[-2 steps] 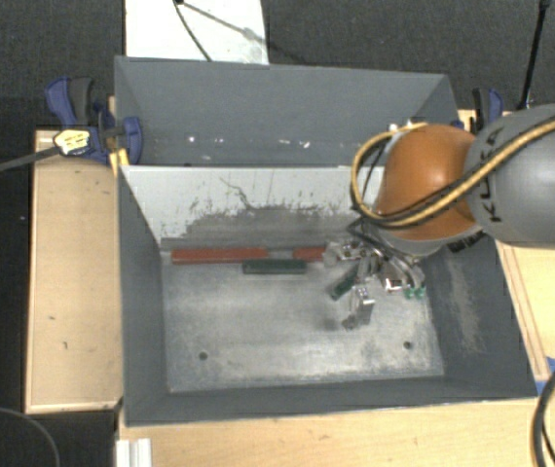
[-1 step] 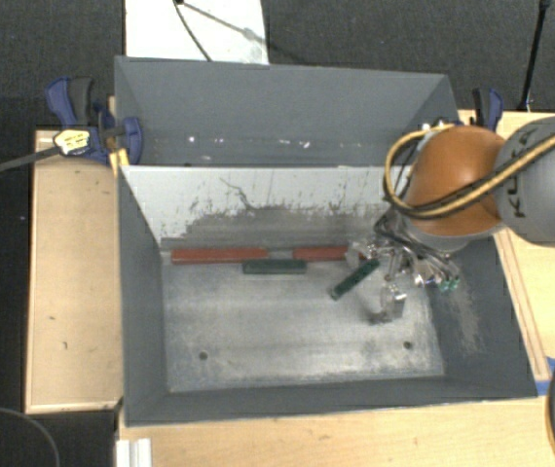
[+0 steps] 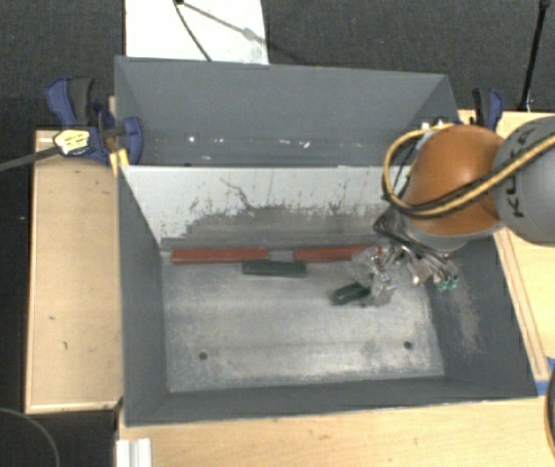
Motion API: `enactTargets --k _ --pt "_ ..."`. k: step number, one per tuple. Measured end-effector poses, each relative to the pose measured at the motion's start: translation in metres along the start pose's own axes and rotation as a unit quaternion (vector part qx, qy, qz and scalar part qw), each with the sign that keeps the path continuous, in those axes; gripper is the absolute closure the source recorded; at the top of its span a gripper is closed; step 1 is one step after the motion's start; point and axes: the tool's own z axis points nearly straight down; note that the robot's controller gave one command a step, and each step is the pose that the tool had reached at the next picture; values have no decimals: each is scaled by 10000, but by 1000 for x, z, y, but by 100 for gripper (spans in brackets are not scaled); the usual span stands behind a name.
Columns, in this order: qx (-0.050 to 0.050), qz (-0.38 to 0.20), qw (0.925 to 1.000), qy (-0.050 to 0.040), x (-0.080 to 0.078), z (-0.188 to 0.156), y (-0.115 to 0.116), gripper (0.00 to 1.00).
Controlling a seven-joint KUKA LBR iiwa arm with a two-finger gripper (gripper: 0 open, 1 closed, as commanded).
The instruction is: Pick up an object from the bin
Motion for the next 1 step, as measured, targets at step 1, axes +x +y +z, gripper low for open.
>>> enactTargets --k 1 --pt "18 -970 9953 -19 -3 -162 3 100"
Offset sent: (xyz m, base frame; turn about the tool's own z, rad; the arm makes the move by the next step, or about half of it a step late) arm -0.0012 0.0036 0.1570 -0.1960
